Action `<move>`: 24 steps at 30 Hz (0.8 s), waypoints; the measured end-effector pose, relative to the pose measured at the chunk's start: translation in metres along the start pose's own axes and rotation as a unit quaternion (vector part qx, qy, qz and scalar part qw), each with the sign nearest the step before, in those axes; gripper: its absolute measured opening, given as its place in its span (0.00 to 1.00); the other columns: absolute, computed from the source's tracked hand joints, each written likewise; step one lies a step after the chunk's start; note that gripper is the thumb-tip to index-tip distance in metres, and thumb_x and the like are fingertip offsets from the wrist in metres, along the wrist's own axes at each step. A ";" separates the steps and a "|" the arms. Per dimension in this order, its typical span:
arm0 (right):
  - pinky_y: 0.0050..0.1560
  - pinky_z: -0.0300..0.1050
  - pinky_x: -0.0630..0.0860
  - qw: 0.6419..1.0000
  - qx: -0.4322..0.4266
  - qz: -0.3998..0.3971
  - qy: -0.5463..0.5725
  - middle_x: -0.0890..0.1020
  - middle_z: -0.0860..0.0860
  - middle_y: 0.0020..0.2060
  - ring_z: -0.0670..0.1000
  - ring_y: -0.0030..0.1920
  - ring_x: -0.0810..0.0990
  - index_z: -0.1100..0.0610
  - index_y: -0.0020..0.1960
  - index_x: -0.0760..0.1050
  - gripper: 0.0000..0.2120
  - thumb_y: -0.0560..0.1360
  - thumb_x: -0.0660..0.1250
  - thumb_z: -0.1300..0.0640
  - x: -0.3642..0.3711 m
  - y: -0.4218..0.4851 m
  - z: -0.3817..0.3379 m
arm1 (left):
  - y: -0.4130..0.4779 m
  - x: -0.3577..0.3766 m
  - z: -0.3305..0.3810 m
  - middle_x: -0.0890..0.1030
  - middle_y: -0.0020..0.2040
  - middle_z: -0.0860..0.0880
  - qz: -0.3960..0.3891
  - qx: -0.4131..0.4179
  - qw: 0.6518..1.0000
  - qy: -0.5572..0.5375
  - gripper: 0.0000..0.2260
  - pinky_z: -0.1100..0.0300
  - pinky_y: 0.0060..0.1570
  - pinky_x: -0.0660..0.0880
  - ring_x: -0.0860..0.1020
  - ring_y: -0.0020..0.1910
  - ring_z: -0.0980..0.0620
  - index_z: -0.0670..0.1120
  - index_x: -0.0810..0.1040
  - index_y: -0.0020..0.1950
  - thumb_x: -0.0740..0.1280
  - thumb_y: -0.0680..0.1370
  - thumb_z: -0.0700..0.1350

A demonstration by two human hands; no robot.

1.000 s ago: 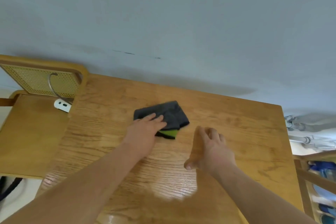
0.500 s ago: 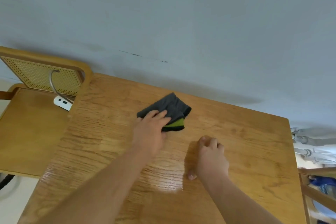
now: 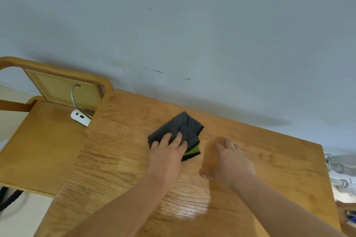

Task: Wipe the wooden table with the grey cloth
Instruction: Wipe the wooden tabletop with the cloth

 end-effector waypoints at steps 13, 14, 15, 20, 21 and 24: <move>0.66 0.56 0.78 1.000 -0.004 -0.013 -0.006 0.52 0.54 0.79 0.60 0.79 0.51 0.49 0.82 0.54 0.55 0.65 0.81 0.41 0.016 0.029 -0.022 | 0.024 -0.015 -0.020 0.56 0.82 0.57 0.056 -0.063 0.996 -0.029 0.27 0.43 0.71 0.64 0.57 0.79 0.47 0.60 0.61 0.79 0.64 0.81 0.47; 0.64 0.56 0.78 1.000 -0.004 -0.015 -0.008 0.53 0.54 0.79 0.59 0.79 0.52 0.49 0.81 0.58 0.51 0.65 0.81 0.41 0.017 0.030 -0.022 | 0.022 -0.010 -0.005 0.56 0.82 0.57 0.050 0.006 0.999 -0.011 0.27 0.44 0.71 0.63 0.57 0.79 0.47 0.59 0.61 0.79 0.64 0.82 0.48; 0.63 0.55 0.79 1.000 -0.006 -0.015 -0.011 0.54 0.54 0.78 0.59 0.78 0.52 0.49 0.78 0.63 0.47 0.65 0.81 0.41 0.017 0.030 -0.022 | 0.024 -0.009 0.001 0.56 0.83 0.57 0.043 0.081 0.996 0.000 0.27 0.44 0.70 0.63 0.57 0.79 0.47 0.59 0.60 0.79 0.64 0.82 0.49; 0.64 0.56 0.78 1.000 -0.009 -0.016 -0.003 0.48 0.52 0.81 0.58 0.80 0.47 0.46 0.83 0.49 0.55 0.67 0.79 0.40 0.018 0.030 -0.016 | 0.069 -0.026 -0.067 0.61 0.80 0.61 0.066 0.017 0.998 0.011 0.25 0.47 0.70 0.65 0.62 0.74 0.51 0.62 0.64 0.77 0.64 0.80 0.53; 0.64 0.56 0.78 1.000 -0.009 -0.013 -0.002 0.48 0.52 0.81 0.58 0.81 0.47 0.46 0.83 0.48 0.56 0.67 0.79 0.40 0.018 0.030 -0.016 | 0.072 -0.030 -0.072 0.61 0.80 0.60 0.083 -0.050 0.995 -0.019 0.25 0.47 0.70 0.66 0.62 0.74 0.50 0.62 0.64 0.77 0.64 0.80 0.53; 0.63 0.56 0.78 1.000 -0.010 -0.004 -0.002 0.49 0.51 0.81 0.58 0.80 0.48 0.45 0.82 0.51 0.55 0.66 0.80 0.40 0.019 0.029 -0.015 | 0.060 -0.026 -0.030 0.61 0.81 0.55 0.097 -0.081 0.992 -0.022 0.26 0.45 0.69 0.67 0.63 0.74 0.45 0.57 0.65 0.77 0.66 0.80 0.49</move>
Point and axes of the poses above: each hand's wrist, its own y-axis towards the middle knuckle, its own x-axis out of the palm, z = x × y, the point moved 6 cm from there along y, towards the middle knuckle
